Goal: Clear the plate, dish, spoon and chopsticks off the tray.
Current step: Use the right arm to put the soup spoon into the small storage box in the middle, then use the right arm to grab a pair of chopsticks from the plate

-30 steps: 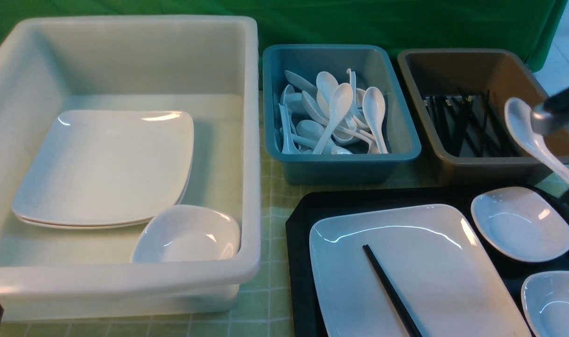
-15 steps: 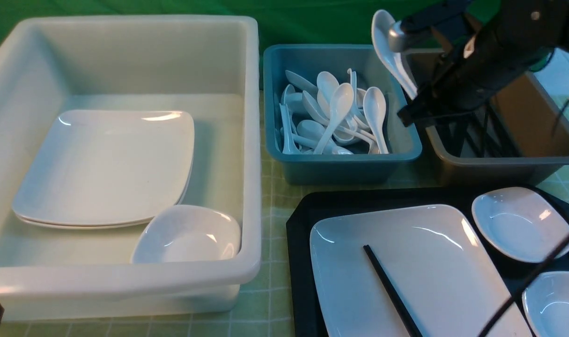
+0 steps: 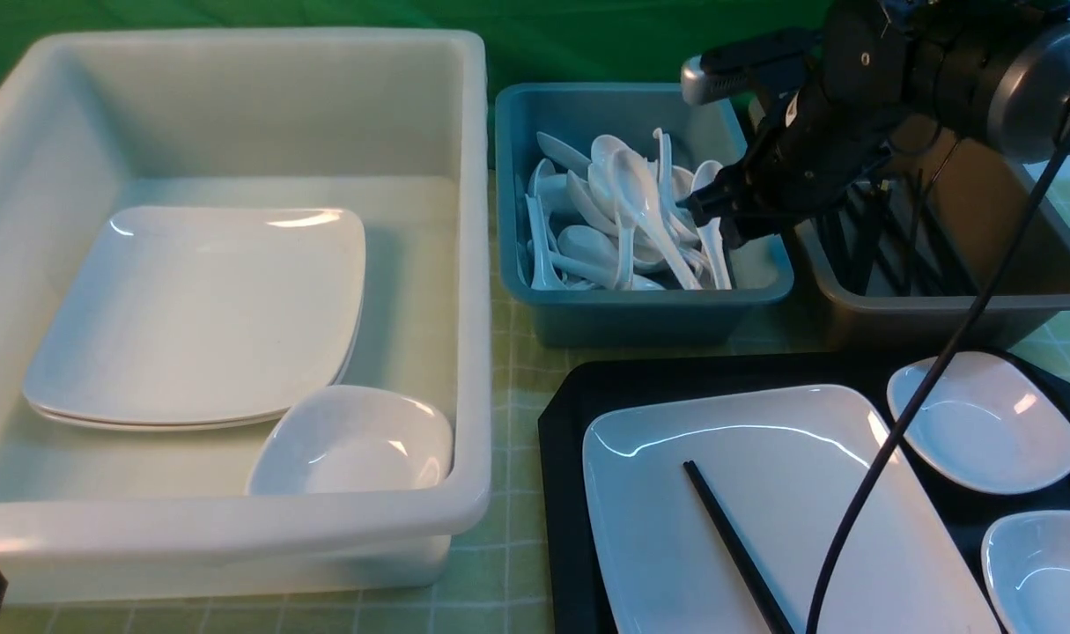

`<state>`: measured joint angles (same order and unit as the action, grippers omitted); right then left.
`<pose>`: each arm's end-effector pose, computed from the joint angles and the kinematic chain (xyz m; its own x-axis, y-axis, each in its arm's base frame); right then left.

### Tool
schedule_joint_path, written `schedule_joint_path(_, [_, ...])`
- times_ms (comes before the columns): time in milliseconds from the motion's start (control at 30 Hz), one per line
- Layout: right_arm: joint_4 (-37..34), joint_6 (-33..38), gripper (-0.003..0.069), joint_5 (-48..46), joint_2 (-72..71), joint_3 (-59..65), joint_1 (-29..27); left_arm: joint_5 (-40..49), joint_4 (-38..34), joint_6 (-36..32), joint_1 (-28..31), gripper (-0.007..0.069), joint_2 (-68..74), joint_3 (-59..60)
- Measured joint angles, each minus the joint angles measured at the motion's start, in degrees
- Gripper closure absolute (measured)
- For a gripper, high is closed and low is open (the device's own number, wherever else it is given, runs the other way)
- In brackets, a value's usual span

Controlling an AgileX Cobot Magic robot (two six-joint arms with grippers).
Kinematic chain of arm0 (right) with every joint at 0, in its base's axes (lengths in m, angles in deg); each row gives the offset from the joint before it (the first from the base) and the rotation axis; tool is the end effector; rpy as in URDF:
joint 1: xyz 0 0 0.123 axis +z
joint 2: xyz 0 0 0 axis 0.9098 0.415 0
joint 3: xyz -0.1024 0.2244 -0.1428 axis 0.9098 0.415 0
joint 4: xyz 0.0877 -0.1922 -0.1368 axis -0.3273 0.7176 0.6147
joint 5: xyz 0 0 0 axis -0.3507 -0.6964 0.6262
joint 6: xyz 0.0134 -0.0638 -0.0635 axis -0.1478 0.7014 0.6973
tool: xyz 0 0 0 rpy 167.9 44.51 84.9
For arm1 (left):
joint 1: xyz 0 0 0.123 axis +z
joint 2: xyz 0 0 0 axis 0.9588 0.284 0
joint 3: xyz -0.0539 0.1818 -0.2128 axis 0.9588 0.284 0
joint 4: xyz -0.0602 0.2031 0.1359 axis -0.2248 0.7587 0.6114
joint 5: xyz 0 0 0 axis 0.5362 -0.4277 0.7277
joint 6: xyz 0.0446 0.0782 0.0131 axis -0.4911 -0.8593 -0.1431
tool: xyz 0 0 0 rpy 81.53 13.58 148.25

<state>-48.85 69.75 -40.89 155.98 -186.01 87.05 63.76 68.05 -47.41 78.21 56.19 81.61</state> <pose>0.4330 0.1662 0.2623 -0.8115 -0.3041 -0.4989 -0.3310 0.9429 -0.0364 0.0557 0.0049 0.1906 -0.1295 -0.1476 -0.9805 -0.1053 0.9853 -0.1344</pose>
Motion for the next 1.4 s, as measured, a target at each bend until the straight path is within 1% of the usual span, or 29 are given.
schedule_joint_path(33, [0.00,2.23,0.0335,-2.50,-1.37,-0.06,0.00,0.00,0.00,0.00,0.00,0.0400,0.00,0.00])
schedule_joint_path(67, [0.00,2.23,0.0335,-2.50,-1.37,-0.06,0.00,0.00,0.00,0.00,0.00,0.0400,0.00,0.00])
schedule_joint_path(100, [0.00,4.70,0.0369,-6.79,-3.51,-0.06,0.00,0.00,0.00,0.00,0.00,0.0400,0.00,0.00])
schedule_joint_path(167, [0.00,6.64,0.0408,-11.31,-5.74,-0.18,0.00,0.00,0.00,0.00,0.00,0.0400,0.00,0.00])
schedule_joint_path(200, [-0.06,7.44,0.0445,-13.64,-7.64,-0.10,0.00,0.00,0.00,0.00,0.00,0.0400,0.00,0.00])
schedule_joint_path(300, [-1.81,7.17,0.0522,-16.07,-12.55,2.37,0.00,0.00,0.00,0.00,0.00,0.0400,-0.09,0.00])
schedule_joint_path(400, [-5.91,7.06,0.0573,-16.59,-18.43,8.15,0.66,0.00,0.00,0.00,0.00,0.0400,-0.12,0.00])
schedule_joint_path(500, [-8.54,7.12,0.0584,-16.87,-23.19,17.27,3.07,0.00,0.00,0.00,0.00,0.0400,-0.12,0.00])
schedule_joint_path(533, [-9.10,7.18,0.0582,-16.82,-24.87,22.49,4.57,0.00,0.00,0.00,0.00,0.0400,-0.12,0.00])
schedule_joint_path(600, [-9.51,6.78,0.0571,-16.36,-26.69,28.60,6.76,0.00,0.00,0.00,0.00,0.0400,-0.12,0.00])
schedule_joint_path(633, [-9.75,5.71,0.0553,-15.43,-27.73,32.26,8.48,0.00,0.00,0.00,0.00,0.0400,-0.12,0.00])
schedule_joint_path(667, [-9.74,5.50,0.0550,-15.26,-27.86,33.68,8.79,0.00,0.00,0.00,0.00,0.0400,-0.12,0.00])
schedule_joint_path(700, [-9.74,4.07,0.0510,-13.36,-28.68,38.83,11.21,0.00,0.00,0.00,0.00,0.0400,-0.12,0.00])
schedule_joint_path(733, [-9.74,3.15,0.0484,-12.33,-28.80,41.01,12.44,0.00,0.00,0.00,0.00,0.0400,-0.12,0.00])
schedule_joint_path(767, [-9.74,2.56,0.0439,-10.60,-28.84,43.87,14.31,0.00,0.00,0.00,0.00,0.0400,-0.12,0.00])
schedule_joint_path(833, [-9.74,2.20,0.0375,-8.00,-28.78,46.80,16.70,0.00,0.00,0.00,0.00,0.0400,-0.12,0.00])
schedule_joint_path(867, [-9.74,2.14,0.0359,-7.37,-28.78,47.36,17.25,0.00,0.00,0.00,0.00,0.0400,-0.12,0.00])
schedule_joint_path(900, [-9.74,1.68,0.0329,-6.23,-28.78,48.22,18.24,0.00,0.00,0.00,0.00,0.0400,-0.12,0.00])
schedule_joint_path(933, [-9.59,0.59,0.0270,-3.97,-28.73,49.25,20.18,0.00,0.00,0.00,0.00,0.0400,-0.12,0.00])
schedule_joint_path(1000, [-9.14,-0.71,0.0239,-2.04,-28.73,49.53,21.24,0.00,0.00,0.00,0.00,0.0400,-0.12,0.00])
schedule_joint_path(1167, [-7.55,-3.51,0.0225,-0.76,-28.73,49.53,21.71,0.00,0.00,0.00,0.00,0.0400,-0.12,0.00])
schedule_joint_path(1300, [-4.00,-7.44,0.0223,-0.76,-28.73,49.53,21.71,0.00,0.00,0.00,0.00,0.0400,-0.12,0.00])
schedule_joint_path(1400, [-3.70,-9.07,0.0223,-0.72,-28.73,49.53,21.71,0.00,0.00,0.00,0.00,0.0400,-0.12,0.00])
